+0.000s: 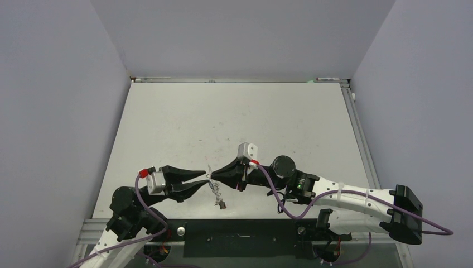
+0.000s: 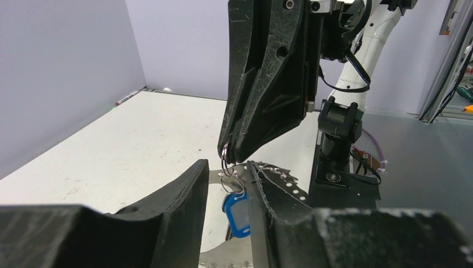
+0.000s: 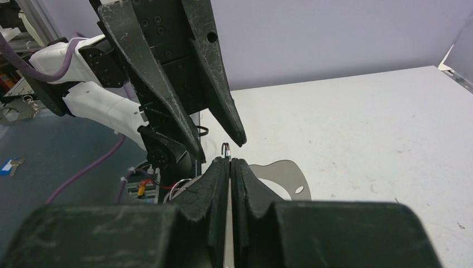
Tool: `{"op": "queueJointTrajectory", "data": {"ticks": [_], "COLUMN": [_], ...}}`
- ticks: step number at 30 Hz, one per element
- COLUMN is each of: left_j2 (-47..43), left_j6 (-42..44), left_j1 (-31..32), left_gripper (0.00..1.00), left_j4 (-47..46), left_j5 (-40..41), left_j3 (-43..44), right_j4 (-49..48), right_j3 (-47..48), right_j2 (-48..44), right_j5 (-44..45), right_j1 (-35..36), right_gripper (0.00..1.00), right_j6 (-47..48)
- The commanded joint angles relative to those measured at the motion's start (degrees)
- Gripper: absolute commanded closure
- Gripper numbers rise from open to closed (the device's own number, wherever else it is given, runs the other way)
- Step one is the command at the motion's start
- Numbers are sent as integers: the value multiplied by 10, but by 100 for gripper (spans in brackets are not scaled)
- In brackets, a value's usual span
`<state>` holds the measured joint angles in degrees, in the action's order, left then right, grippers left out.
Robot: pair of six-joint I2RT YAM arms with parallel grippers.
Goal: Put the keys on the keyring
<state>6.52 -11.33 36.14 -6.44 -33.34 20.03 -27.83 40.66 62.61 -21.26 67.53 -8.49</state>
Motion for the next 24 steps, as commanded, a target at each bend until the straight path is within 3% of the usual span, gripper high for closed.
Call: {"op": "queueJointTrajectory", "data": {"ticks": [1, 12, 16, 21, 24], "left_j2": [-9, 19, 20, 15, 11], "left_j6": [5, -7, -9, -1, 13], "left_j1": [-5, -5, -6, -5, -5], "left_gripper": [75, 84, 100, 100, 100], "left_j4": [-1, -21, -28, -21, -5], "left_j5": [23, -31, -44, -41, -35], "left_j3": [13, 9, 7, 11, 17], "right_j4": [-57, -70, -75, -75, -27], "right_j3": [-1, 3, 4, 2, 18], "right_j2": [-13, -2, 5, 6, 4], "right_j5": [-20, -29, -36, -50, -52], "right_j1": [1, 7, 10, 11, 11], "right_gripper": [95, 95, 95, 95, 94], "right_j6": [-8, -11, -10, -10, 10]}}
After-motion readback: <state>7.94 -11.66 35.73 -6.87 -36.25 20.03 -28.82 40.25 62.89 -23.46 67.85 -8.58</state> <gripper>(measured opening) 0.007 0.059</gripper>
